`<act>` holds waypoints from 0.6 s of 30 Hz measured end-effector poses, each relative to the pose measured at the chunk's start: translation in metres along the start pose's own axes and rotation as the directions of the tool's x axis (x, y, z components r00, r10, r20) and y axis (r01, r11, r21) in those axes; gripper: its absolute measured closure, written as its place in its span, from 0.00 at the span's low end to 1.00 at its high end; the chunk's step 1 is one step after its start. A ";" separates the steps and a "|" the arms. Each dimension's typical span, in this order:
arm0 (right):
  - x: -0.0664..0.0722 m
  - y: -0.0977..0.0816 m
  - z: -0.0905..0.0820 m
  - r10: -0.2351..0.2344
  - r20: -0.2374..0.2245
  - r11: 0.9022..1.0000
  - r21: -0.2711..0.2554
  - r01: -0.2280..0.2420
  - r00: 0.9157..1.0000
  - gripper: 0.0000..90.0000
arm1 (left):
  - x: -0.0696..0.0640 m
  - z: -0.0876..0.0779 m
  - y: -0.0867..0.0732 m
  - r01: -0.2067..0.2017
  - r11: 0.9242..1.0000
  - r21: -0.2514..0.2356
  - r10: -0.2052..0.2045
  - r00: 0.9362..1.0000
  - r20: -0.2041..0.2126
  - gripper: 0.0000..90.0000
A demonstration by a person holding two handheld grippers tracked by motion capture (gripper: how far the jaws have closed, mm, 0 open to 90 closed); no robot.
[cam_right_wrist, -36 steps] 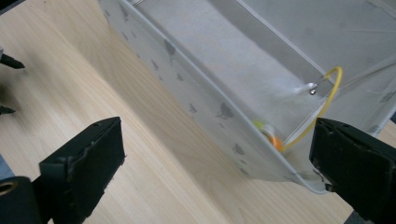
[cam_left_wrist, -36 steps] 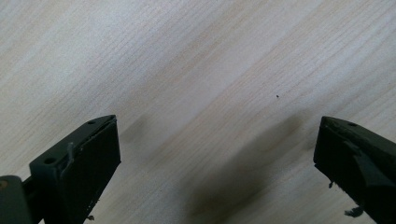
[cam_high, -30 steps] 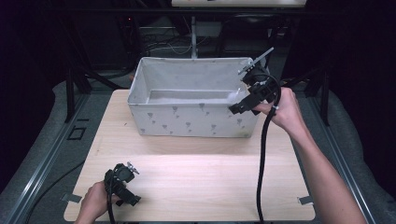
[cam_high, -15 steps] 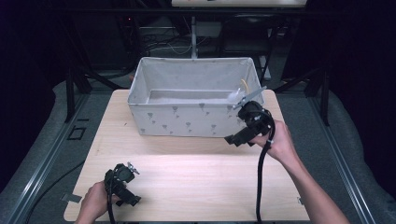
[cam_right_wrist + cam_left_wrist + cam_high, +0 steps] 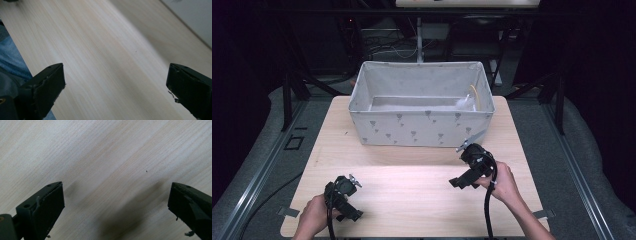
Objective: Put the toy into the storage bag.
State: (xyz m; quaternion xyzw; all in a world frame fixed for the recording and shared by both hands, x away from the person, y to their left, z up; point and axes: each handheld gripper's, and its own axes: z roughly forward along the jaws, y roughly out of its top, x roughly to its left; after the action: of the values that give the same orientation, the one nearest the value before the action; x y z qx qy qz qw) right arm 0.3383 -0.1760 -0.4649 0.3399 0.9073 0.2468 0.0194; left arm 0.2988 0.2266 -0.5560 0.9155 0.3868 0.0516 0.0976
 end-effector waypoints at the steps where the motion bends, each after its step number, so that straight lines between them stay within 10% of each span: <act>1: 0.001 -0.003 0.005 -0.001 0.006 1.000 0.009 0.001 1.000 0.02 | 0.000 0.000 0.000 0.000 1.000 0.000 0.000 1.000 0.000 0.01; 18: -0.006 -0.024 0.043 -0.013 0.027 0.994 0.108 0.010 1.000 0.03 | -0.003 -0.001 0.003 -0.032 0.999 0.008 0.032 1.000 -0.001 0.01</act>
State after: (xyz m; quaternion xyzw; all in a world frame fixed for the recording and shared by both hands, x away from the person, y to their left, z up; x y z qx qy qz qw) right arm 0.3366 -0.1766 -0.5144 0.3386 0.9209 0.1927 0.0151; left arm 0.2983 0.2223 -0.5545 0.9218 0.3726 0.0522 0.0930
